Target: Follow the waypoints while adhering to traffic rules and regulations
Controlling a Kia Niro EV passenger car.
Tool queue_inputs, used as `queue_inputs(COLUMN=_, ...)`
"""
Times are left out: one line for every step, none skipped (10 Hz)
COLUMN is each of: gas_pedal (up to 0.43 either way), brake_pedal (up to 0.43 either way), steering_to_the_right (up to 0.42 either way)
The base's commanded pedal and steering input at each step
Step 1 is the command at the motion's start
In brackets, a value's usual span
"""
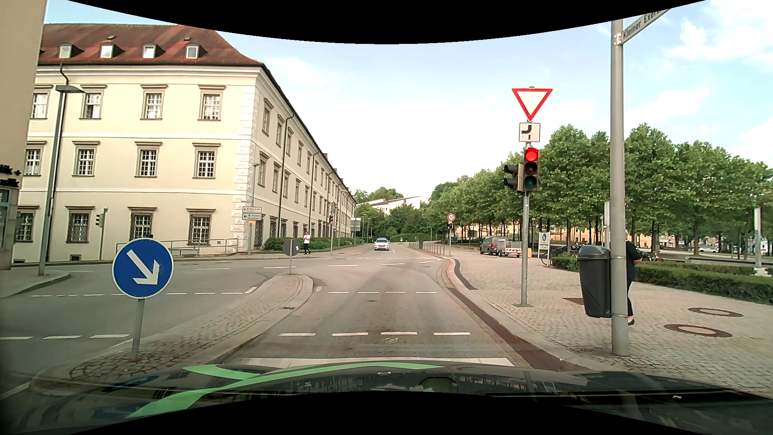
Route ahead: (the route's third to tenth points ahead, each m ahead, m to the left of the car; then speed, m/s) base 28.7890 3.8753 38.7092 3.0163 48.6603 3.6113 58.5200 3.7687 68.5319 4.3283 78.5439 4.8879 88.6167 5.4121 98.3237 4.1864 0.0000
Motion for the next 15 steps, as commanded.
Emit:
queue_inputs(gas_pedal=0.0, brake_pedal=0.463, steering_to_the_right=-0.001)
queue_inputs(gas_pedal=0.0, brake_pedal=0.463, steering_to_the_right=0.0)
queue_inputs(gas_pedal=0.0, brake_pedal=0.463, steering_to_the_right=0.0)
queue_inputs(gas_pedal=0.0, brake_pedal=0.463, steering_to_the_right=-0.001)
queue_inputs(gas_pedal=0.0, brake_pedal=0.457, steering_to_the_right=-0.001)
queue_inputs(gas_pedal=0.0, brake_pedal=0.463, steering_to_the_right=-0.001)
queue_inputs(gas_pedal=0.0, brake_pedal=0.463, steering_to_the_right=0.0)
queue_inputs(gas_pedal=0.0, brake_pedal=0.463, steering_to_the_right=-0.001)
queue_inputs(gas_pedal=0.0, brake_pedal=0.463, steering_to_the_right=-0.001)
queue_inputs(gas_pedal=0.0, brake_pedal=0.457, steering_to_the_right=0.0)
queue_inputs(gas_pedal=0.0, brake_pedal=0.463, steering_to_the_right=-0.001)
queue_inputs(gas_pedal=0.0, brake_pedal=0.457, steering_to_the_right=0.0)
queue_inputs(gas_pedal=0.0, brake_pedal=0.463, steering_to_the_right=-0.001)
queue_inputs(gas_pedal=0.0, brake_pedal=0.457, steering_to_the_right=-0.001)
queue_inputs(gas_pedal=0.0, brake_pedal=0.463, steering_to_the_right=-0.001)
